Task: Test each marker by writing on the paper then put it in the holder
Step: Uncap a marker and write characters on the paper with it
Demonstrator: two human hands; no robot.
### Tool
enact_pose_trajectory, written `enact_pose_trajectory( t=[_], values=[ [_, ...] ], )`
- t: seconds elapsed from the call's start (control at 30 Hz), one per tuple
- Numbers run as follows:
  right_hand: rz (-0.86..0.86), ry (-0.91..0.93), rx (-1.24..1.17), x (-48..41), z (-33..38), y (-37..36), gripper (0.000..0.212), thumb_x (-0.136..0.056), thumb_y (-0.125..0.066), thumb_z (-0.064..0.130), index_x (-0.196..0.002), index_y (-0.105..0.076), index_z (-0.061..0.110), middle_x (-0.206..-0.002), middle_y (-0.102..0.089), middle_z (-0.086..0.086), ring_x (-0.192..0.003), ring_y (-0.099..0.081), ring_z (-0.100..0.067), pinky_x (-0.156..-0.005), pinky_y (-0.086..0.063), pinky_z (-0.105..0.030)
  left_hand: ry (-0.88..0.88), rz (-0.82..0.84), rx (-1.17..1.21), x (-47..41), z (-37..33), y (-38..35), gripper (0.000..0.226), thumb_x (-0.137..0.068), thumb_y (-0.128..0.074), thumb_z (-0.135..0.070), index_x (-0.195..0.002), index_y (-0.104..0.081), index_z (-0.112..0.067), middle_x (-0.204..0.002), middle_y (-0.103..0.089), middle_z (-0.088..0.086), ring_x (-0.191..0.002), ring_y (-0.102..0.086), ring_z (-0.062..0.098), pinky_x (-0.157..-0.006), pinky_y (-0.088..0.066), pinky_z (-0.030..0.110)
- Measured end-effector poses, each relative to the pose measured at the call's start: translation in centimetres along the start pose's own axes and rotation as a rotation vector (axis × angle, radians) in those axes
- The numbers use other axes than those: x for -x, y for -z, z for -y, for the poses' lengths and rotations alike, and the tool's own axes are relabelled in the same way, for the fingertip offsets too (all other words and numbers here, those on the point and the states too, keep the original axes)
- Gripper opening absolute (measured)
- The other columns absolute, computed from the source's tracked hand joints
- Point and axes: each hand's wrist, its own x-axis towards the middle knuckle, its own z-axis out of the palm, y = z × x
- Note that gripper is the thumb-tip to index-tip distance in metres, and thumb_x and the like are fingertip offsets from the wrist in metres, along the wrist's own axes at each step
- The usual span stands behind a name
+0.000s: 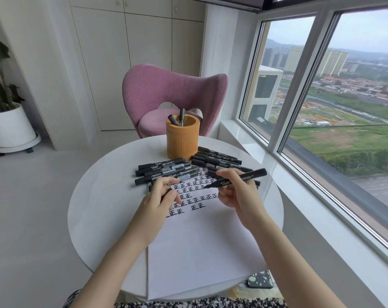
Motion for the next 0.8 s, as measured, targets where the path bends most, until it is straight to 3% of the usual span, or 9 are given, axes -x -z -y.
enact_pose_trajectory(
  t=[0.1, 0.27, 0.37, 0.5, 0.67, 0.8],
  values=[
    [-0.033, 0.054, 0.145, 0.2, -0.4, -0.2, 0.020, -0.088, -0.064, 0.017, -0.082, -0.060, -0.002, -0.049, -0.051, -0.014, -0.036, -0.046, -0.013, -0.038, -0.022, -0.019, -0.018, -0.026, -0.030, 0.3, 0.3, -0.1, 0.013, -0.091, -0.055, -0.017, -0.100, -0.051, -0.025, -0.090, -0.069, -0.004, -0.074, -0.058, 0.000, -0.070, -0.042, 0.013],
    [-0.105, 0.200, 0.395, 0.1, -1.5, -0.4, 0.046, -0.083, -0.072, 0.030, -0.052, -0.045, 0.011, -0.043, -0.043, -0.003, -0.040, -0.032, -0.011, -0.045, -0.028, -0.020, -0.050, -0.071, -0.043, 0.6, 0.4, -0.3, 0.011, -0.085, -0.066, -0.010, -0.092, -0.059, -0.015, -0.092, -0.071, -0.003, -0.083, -0.063, -0.001, -0.071, -0.041, 0.005],
    [-0.164, 0.247, 0.441, -0.4, -2.1, -0.4, 0.042, -0.082, -0.073, 0.021, -0.053, -0.044, 0.009, -0.043, -0.038, 0.010, -0.045, -0.031, -0.005, -0.047, -0.027, -0.019, -0.042, -0.059, -0.067, 0.7, 0.6, -0.3, 0.010, -0.084, -0.067, -0.008, -0.091, -0.064, -0.014, -0.088, -0.070, -0.006, -0.078, -0.062, -0.002, -0.068, -0.042, 0.006],
    [-0.208, 0.244, 0.524, -0.6, -2.7, -0.5, 0.038, -0.083, -0.066, 0.016, -0.062, -0.047, -0.009, -0.055, -0.042, -0.004, -0.053, -0.034, -0.010, -0.051, -0.026, -0.025, -0.023, -0.062, -0.093, 0.6, 0.9, -0.4, 0.010, -0.084, -0.068, -0.012, -0.091, -0.067, -0.019, -0.084, -0.070, -0.007, -0.074, -0.062, -0.001, -0.068, -0.042, 0.005],
    [-0.215, 0.244, 0.516, -0.5, -2.8, -0.4, 0.031, -0.082, -0.065, 0.013, -0.058, -0.047, 0.004, -0.055, -0.043, -0.004, -0.052, -0.035, -0.009, -0.049, -0.028, -0.021, 0.000, -0.069, -0.081, 0.6, 0.8, -0.4, 0.009, -0.084, -0.067, -0.012, -0.092, -0.067, -0.017, -0.084, -0.070, -0.006, -0.074, -0.063, -0.001, -0.068, -0.042, 0.004],
    [-0.206, 0.241, 0.535, -0.4, -2.9, -0.6, 0.035, -0.082, -0.064, 0.012, -0.062, -0.043, -0.008, -0.055, -0.038, -0.003, -0.051, -0.030, -0.009, -0.048, -0.025, -0.021, -0.005, -0.059, -0.102, 0.6, 0.9, -0.4, 0.008, -0.084, -0.067, -0.011, -0.091, -0.067, -0.016, -0.081, -0.070, -0.007, -0.073, -0.063, -0.002, -0.067, -0.041, 0.004]
  ],
)
